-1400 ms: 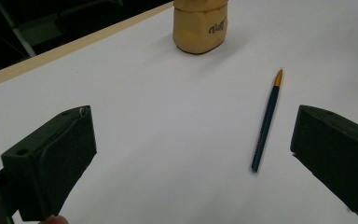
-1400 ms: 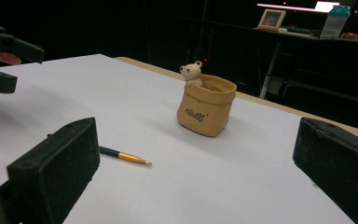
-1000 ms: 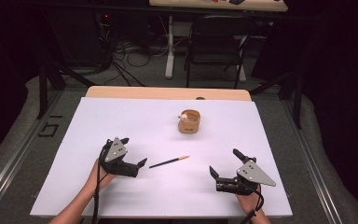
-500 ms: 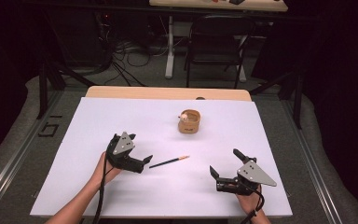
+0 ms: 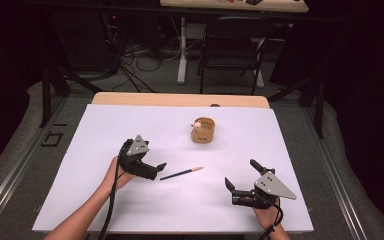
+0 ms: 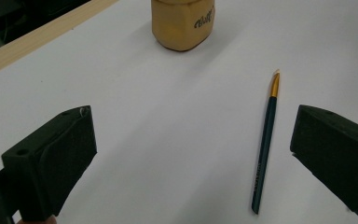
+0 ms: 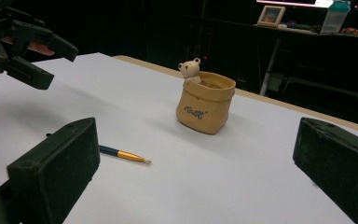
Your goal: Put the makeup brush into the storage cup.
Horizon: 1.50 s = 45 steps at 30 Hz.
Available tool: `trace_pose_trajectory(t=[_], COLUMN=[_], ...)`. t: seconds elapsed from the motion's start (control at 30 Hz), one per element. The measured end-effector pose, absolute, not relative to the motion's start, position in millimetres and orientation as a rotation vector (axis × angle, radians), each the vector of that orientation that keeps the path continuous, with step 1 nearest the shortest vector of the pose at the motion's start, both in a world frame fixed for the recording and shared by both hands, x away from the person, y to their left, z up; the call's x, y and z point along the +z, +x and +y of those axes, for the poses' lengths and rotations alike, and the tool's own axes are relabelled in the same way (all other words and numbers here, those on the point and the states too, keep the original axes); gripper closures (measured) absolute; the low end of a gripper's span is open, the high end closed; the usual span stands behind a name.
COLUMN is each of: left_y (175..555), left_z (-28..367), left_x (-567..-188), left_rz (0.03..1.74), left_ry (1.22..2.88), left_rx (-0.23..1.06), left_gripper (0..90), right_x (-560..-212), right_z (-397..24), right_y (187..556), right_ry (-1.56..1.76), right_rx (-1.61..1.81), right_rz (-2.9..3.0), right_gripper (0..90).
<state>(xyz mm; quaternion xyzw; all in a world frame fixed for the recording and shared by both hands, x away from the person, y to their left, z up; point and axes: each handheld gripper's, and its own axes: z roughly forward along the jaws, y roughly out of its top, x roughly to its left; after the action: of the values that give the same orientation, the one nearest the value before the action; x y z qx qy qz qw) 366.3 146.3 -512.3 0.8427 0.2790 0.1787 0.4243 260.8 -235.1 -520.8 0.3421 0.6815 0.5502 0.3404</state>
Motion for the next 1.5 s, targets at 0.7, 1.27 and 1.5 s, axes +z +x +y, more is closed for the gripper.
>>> trace_pose_trajectory(t=[0.7,1.27,1.5], left_y=[384.2,395.8,398.7], left_z=[121.0,99.1,92.8], left_x=[-492.3,-492.7,-495.9], left_rz=[0.683,0.651,0.633], left_ry=[2.343,2.483,2.532], left_rx=[0.393,0.325,0.303], left_gripper=[0.0,0.0,0.1], right_x=[-521.6,-521.4,-521.8], right_z=[-236.3,-236.6,-236.5], right_y=[262.3,262.0,262.6], right_ry=[0.888,0.889,0.885], right_rx=[1.436,1.430,1.434], right_rz=[1.769,1.792,1.788], right_gripper=[0.0,0.0,0.0])
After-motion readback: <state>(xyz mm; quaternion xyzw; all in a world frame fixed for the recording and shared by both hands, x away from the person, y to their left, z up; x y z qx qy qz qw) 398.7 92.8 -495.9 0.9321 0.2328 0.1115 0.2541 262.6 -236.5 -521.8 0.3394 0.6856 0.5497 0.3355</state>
